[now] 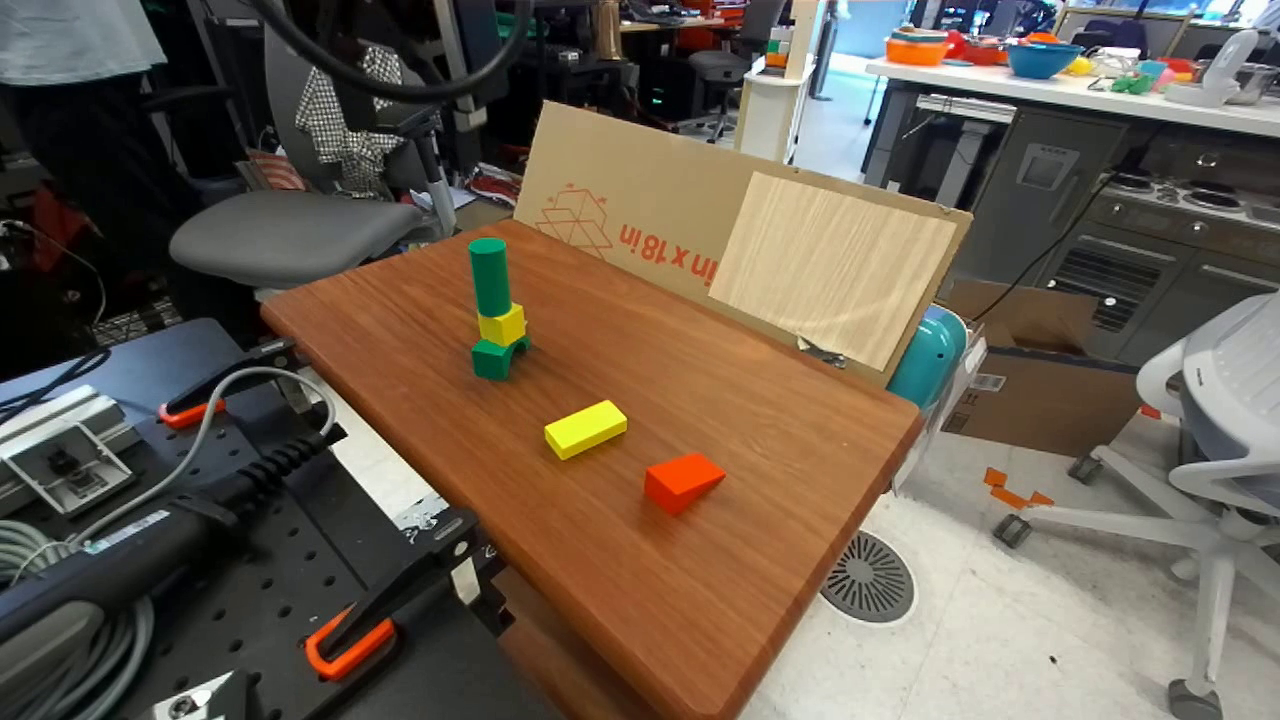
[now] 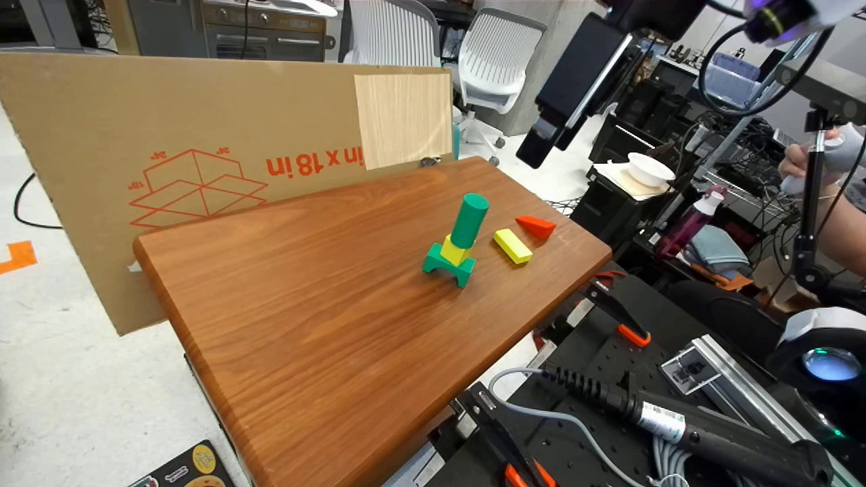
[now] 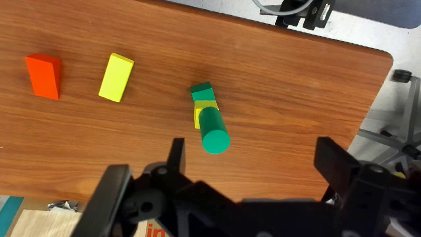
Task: Pick up the green block from the yellow cube and put it on the yellow cuboid.
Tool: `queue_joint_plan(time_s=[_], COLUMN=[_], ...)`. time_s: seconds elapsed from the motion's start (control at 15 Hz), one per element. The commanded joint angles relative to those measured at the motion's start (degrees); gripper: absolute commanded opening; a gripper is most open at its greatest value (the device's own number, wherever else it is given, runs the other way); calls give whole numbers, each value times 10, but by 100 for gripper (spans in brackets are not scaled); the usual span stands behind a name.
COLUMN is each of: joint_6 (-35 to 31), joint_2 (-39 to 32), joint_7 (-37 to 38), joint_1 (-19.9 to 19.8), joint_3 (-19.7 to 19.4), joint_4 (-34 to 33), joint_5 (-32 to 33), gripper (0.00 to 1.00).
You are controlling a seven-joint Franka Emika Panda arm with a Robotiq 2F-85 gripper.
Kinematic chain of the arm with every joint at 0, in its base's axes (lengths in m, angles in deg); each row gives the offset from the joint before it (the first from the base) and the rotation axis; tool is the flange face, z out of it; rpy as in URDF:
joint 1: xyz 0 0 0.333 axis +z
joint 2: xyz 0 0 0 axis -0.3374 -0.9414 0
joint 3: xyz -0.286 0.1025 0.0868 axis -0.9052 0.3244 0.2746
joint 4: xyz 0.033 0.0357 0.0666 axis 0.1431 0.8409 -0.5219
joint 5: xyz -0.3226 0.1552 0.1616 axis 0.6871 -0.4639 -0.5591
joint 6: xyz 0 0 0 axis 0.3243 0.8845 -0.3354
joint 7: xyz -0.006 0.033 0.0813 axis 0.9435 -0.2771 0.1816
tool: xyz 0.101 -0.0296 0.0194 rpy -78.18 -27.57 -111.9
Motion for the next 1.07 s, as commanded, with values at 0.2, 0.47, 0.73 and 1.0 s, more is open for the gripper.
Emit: queue_joint_plan(time_s=[0.2,0.47,0.73,1.0], joint_6=[-3,9,23,40], joint_2=[-123,-182,-222,-249], joint_7=[-29,-18,7,35], joint_1=[-7,-22,-34,-42], joint_3=[17,33,39,38], joint_4=[-96,-140,-171,-192], joint_5=[-44,-46,-16,1], gripper=[100,100,100,100])
